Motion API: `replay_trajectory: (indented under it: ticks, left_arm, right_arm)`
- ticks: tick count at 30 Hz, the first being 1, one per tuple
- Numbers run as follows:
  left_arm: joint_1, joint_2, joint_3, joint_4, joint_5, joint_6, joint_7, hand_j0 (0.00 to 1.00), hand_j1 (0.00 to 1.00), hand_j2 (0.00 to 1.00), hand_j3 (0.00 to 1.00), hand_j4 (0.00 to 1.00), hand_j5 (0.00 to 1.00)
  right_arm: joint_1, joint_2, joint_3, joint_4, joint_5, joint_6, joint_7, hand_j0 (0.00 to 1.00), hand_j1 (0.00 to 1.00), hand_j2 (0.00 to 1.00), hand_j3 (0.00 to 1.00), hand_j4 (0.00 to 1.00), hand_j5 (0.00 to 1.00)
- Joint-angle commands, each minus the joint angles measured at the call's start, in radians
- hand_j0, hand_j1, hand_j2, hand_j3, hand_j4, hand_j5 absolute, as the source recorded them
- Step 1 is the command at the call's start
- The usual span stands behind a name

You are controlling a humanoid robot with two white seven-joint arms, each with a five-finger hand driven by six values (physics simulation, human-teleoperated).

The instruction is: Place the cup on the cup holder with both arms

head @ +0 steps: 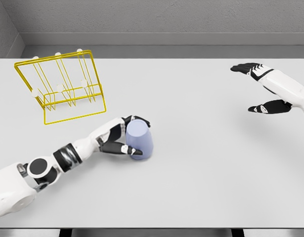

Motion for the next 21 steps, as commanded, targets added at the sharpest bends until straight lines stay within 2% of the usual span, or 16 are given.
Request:
replay_trajectory:
  ticks: [1, 8, 21]
  left_arm:
    - [0.000, 0.033, 0.017, -0.030, 0.008, -0.004, 0.000, 0.64, 0.64, 0.64, 0.64, 0.64, 0.64]
    - [-0.002, 0.115, 0.067, -0.092, 0.040, -0.004, 0.000, 0.64, 0.64, 0.64, 0.64, 0.64, 0.64]
    - [-0.003, 0.194, 0.145, -0.147, 0.094, -0.004, 0.001, 0.65, 0.65, 0.65, 0.65, 0.65, 0.65]
  right_arm:
    - [0.000, -0.001, 0.000, 0.000, -0.008, 0.003, -0.001, 1.00, 1.00, 1.00, 1.00, 1.00, 1.00]
    - [0.000, -0.001, 0.000, -0.002, -0.008, 0.003, -0.001, 1.00, 1.00, 1.00, 1.00, 1.00, 1.00]
    - [0.000, -0.001, 0.000, -0.002, -0.008, 0.003, -0.001, 1.00, 1.00, 1.00, 1.00, 1.00, 1.00]
